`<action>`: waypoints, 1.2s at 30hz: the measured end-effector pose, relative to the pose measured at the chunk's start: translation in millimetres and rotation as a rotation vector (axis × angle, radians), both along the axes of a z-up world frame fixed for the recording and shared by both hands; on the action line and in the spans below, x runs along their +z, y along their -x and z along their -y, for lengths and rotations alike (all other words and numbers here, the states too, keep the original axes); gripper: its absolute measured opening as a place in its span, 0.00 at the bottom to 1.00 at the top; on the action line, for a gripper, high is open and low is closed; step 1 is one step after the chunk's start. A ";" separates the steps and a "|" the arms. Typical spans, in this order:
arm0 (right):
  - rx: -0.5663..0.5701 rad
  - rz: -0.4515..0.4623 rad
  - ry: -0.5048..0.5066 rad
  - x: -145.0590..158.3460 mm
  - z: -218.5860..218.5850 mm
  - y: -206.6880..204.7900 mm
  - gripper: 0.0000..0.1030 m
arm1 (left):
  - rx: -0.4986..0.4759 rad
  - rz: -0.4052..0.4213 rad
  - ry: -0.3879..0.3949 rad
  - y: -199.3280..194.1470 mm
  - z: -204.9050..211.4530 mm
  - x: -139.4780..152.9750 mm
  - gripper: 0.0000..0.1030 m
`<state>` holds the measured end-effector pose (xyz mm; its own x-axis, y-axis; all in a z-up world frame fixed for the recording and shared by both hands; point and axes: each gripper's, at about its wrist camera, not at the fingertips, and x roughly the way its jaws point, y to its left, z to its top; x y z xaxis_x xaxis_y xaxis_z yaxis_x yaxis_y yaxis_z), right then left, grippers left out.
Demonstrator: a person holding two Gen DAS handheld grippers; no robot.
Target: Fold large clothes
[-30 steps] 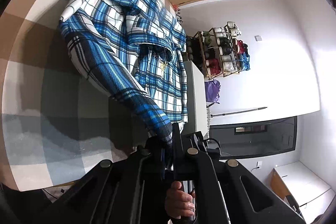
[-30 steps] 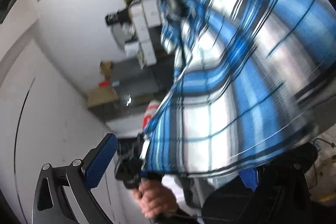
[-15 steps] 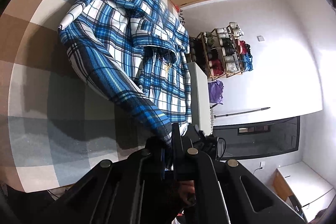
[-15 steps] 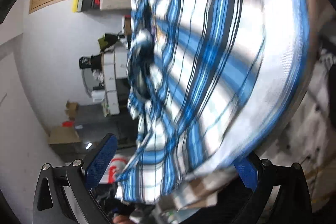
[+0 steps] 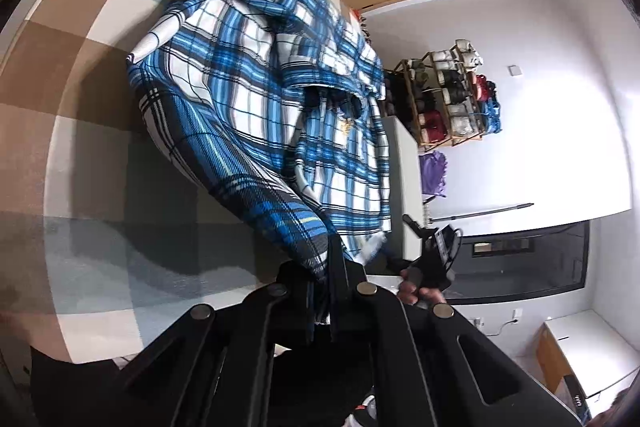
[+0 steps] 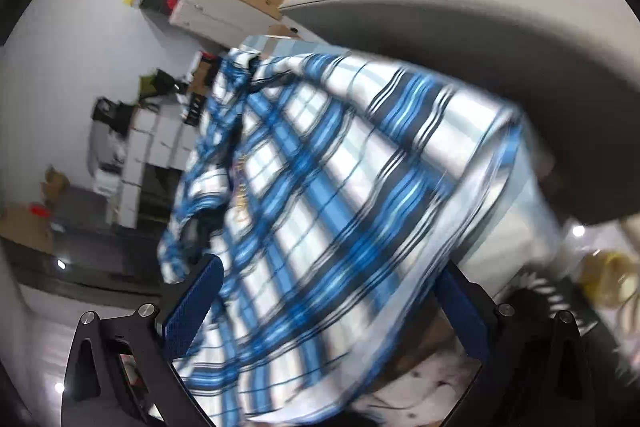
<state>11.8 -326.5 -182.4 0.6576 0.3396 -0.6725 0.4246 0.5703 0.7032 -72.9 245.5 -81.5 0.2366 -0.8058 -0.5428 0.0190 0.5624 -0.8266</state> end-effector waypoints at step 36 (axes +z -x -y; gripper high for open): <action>0.134 0.033 0.404 10.2 23.0 -19.9 0.02 | 0.144 -0.118 -0.307 18.9 -16.6 -49.4 0.61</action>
<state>31.7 -349.5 -172.1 0.6493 0.1372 -0.7481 0.3091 0.8511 0.4244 -91.8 262.0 -130.9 0.2571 -0.5635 -0.7851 -0.1642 0.7751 -0.6101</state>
